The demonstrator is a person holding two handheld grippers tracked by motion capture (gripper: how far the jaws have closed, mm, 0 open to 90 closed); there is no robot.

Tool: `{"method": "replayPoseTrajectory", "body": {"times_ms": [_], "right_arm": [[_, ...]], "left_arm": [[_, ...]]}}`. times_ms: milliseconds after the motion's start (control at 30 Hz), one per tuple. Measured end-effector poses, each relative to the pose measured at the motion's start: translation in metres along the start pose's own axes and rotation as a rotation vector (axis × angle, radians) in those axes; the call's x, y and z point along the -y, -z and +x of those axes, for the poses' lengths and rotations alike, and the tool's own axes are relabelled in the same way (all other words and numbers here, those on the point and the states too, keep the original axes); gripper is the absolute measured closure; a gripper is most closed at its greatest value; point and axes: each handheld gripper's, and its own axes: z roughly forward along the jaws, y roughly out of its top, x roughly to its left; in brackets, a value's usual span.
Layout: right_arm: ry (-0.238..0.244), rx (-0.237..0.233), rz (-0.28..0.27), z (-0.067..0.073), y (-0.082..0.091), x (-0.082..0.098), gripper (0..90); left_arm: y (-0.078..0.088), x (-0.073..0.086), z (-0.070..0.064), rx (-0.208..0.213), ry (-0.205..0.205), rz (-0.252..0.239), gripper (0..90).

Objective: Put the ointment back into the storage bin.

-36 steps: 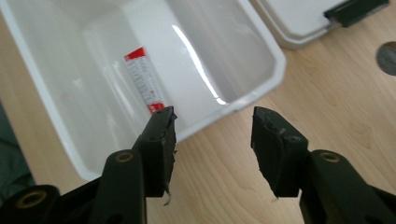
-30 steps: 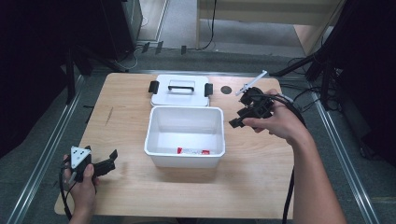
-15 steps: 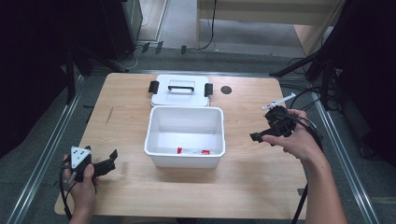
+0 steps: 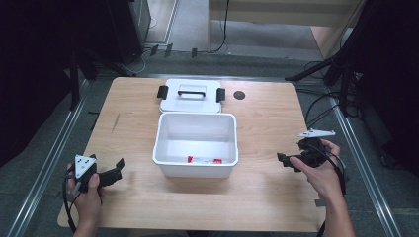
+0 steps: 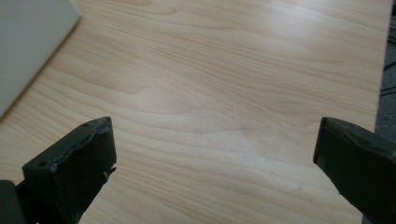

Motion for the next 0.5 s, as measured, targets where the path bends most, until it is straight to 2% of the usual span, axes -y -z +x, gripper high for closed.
{"method": "replayPoseTrajectory", "body": {"times_ms": [167, 500], "right_arm": [[-0.046, 0.012, -0.037, -0.007, -0.006, 0.03, 0.0], [-0.083, 0.042, -0.109, -0.013, -0.008, 0.073, 0.0]], "left_arm": [[0.0, 0.0, 0.0, -0.001, -0.001, 0.0, 0.0], [0.0, 0.0, 0.0, -0.002, -0.003, -0.002, 0.0]]}}
